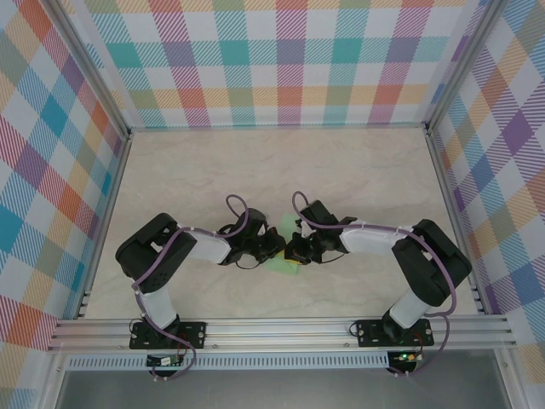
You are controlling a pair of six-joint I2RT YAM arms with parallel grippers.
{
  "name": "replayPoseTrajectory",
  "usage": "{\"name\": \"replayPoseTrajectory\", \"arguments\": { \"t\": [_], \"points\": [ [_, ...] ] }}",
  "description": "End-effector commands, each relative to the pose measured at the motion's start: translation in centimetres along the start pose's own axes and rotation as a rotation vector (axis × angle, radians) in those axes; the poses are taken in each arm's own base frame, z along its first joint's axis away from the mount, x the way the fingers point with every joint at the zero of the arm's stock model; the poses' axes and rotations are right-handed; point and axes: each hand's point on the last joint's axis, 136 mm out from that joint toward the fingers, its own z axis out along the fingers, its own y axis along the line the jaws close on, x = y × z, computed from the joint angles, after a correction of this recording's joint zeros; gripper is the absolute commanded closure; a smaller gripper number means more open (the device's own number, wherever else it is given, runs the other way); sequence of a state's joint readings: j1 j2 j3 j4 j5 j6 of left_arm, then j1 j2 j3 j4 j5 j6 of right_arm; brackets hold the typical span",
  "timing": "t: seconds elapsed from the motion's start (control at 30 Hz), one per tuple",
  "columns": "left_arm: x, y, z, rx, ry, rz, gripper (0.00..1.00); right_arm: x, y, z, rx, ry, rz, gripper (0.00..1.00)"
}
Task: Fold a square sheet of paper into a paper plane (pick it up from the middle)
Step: Fold the triangle a second time at the center of the table.
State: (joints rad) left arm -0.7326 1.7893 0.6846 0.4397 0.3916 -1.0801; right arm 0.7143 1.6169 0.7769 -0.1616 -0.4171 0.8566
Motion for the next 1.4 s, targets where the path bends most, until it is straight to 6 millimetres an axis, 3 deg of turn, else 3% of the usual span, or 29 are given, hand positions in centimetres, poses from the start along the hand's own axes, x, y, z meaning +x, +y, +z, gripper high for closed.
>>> {"name": "replayPoseTrajectory", "arguments": {
  "t": [0.0, 0.4, 0.53, 0.8, 0.97, 1.37],
  "points": [
    [1.5, 2.4, 0.5, -0.086, 0.051, -0.008, 1.00, 0.0, -0.4, 0.7, 0.014, 0.017, 0.012, 0.88],
    [1.7, 2.6, 0.4, -0.094, 0.051, -0.009, 1.00, 1.2, -3.9, 1.7, 0.114, 0.039, 0.035, 0.86],
    [1.8, 2.6, 0.4, -0.094, 0.053, -0.009, 1.00, 1.3, -4.0, 1.8, 0.120, 0.051, 0.025, 0.86],
    [1.7, 2.7, 0.3, -0.101, 0.051, -0.009, 1.00, 0.8, 0.0, -0.4, 0.013, 0.029, -0.034, 0.85],
    [1.8, 2.5, 0.4, -0.096, 0.052, -0.007, 1.00, 1.6, 1.2, 0.0, -0.076, 0.070, -0.037, 0.86],
    [1.8, 2.5, 0.5, -0.097, 0.058, -0.007, 1.00, 3.2, -4.1, 1.9, 0.085, 0.122, 0.023, 0.87]
  ]
}}
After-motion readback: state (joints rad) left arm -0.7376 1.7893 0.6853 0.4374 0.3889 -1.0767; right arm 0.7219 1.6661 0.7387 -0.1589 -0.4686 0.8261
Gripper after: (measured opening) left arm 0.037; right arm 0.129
